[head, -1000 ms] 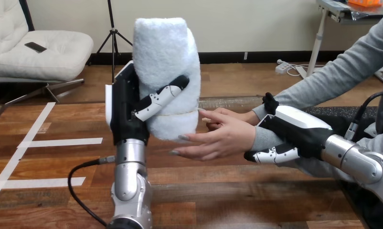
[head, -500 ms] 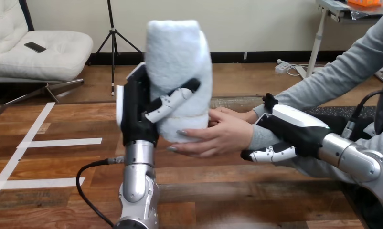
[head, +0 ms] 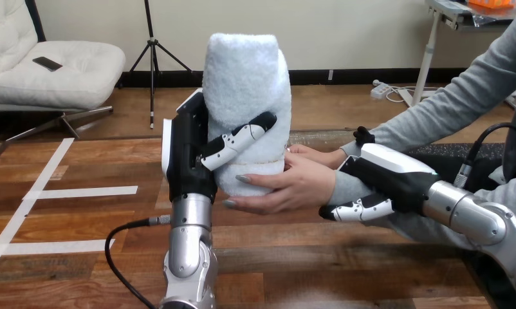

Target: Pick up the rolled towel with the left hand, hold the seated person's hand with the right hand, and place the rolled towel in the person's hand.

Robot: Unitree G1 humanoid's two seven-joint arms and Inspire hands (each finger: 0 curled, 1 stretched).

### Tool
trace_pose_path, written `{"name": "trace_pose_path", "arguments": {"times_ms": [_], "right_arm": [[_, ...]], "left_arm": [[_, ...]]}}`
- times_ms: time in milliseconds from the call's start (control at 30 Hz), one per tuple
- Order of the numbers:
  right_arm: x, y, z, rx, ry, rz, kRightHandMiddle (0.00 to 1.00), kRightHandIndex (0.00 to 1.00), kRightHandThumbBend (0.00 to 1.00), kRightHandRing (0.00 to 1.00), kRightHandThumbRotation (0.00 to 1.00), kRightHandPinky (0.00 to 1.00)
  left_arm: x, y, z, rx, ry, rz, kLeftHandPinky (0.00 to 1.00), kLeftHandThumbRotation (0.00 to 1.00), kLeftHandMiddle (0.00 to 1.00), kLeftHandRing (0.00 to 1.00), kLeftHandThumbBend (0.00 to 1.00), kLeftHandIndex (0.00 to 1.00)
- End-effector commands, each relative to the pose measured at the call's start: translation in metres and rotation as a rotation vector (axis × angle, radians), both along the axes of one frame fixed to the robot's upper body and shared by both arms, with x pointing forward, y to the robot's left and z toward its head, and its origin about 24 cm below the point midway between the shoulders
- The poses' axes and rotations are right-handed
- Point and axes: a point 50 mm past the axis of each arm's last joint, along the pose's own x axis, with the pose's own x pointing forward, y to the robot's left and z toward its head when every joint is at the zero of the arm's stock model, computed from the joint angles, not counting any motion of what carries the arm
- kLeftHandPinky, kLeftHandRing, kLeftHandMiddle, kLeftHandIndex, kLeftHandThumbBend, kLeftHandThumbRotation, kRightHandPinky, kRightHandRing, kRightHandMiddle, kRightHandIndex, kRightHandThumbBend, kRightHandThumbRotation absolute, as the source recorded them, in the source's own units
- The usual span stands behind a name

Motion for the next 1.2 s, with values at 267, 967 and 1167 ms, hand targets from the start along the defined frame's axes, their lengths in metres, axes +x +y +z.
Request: {"name": "trace_pose_path", "arguments": {"times_ms": [267,967,1167], "right_arm": [[0.021,0.022,0.043,0.093,-0.160,0.050,0.23,0.24,0.51,0.18,0.49,0.14],[0.023,0.025,0.047,0.085,-0.173,0.059,0.24,0.25,0.52,0.19,0.54,0.15],[0.023,0.025,0.047,0.084,-0.169,0.056,0.24,0.25,0.53,0.19,0.56,0.15]], "left_arm": [[0.001,-0.021,0.012,-0.014,-0.057,-0.057,0.36,0.00,0.41,0.39,0.65,0.42],[-0.004,-0.033,0.006,-0.021,-0.024,-0.096,0.36,0.00,0.42,0.40,0.66,0.42],[-0.005,-0.035,0.004,-0.020,-0.015,-0.105,0.36,0.00,0.42,0.40,0.66,0.42]]}}
